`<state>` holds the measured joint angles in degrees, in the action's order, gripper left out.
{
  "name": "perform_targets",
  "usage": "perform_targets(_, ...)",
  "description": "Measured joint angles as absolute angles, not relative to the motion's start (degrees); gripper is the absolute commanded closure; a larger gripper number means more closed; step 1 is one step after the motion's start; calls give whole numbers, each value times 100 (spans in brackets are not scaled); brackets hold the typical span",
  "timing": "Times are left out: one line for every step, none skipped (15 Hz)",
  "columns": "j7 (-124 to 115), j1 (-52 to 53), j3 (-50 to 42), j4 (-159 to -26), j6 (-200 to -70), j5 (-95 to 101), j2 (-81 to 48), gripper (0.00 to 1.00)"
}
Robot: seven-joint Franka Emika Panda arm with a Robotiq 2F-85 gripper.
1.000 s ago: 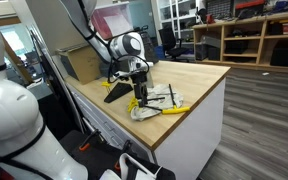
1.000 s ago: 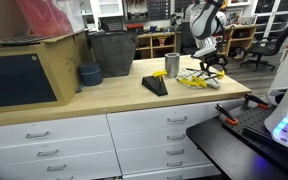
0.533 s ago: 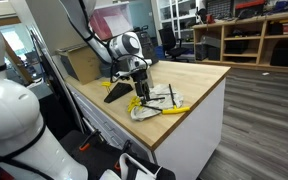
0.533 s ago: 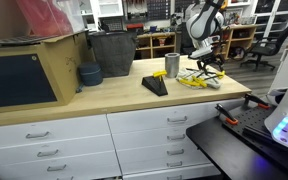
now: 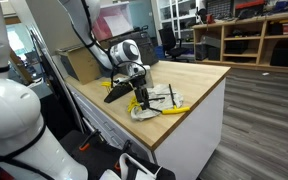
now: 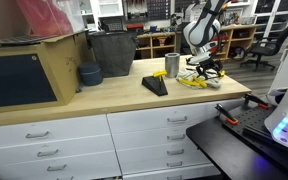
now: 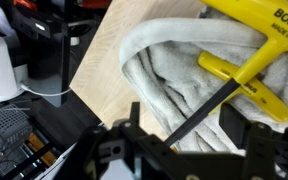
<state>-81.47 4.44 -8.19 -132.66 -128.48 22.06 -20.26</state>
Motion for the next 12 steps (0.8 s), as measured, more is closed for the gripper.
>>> perform_targets(-8149, 459, -819, -13234, -12876, 2214, -2060, 57)
perform_targets(-8150, 476, -819, -13200, -12896, 2215, -2087, 64)
perform_targets(-8150, 488, -820, -13171, -12902, 2215, -2109, 71)
perform_targets(-8150, 496, -820, -13152, -12904, 2215, -2126, 79)
perform_targets(-8150, 500, -820, -13140, -12906, 2215, -2139, 86)
perform_targets(-8150, 500, -820, -13135, -12907, 2215, -2146, 93)
perform_targets(-8150, 500, -820, -13130, -12909, 2215, -2146, 99)
perform_targets(-8150, 500, -820, -13127, -12916, 2215, -2146, 100)
perform_targets(-8150, 500, -820, -13127, -12916, 2215, -2146, 100)
perform_targets(-8143, 500, -821, -13129, -12914, 2215, -2143, 98)
perform_targets(-8142, 499, -823, -13137, -12914, 2214, -2126, 97)
perform_targets(-8142, 499, -824, -13145, -12918, 2214, -2083, 97)
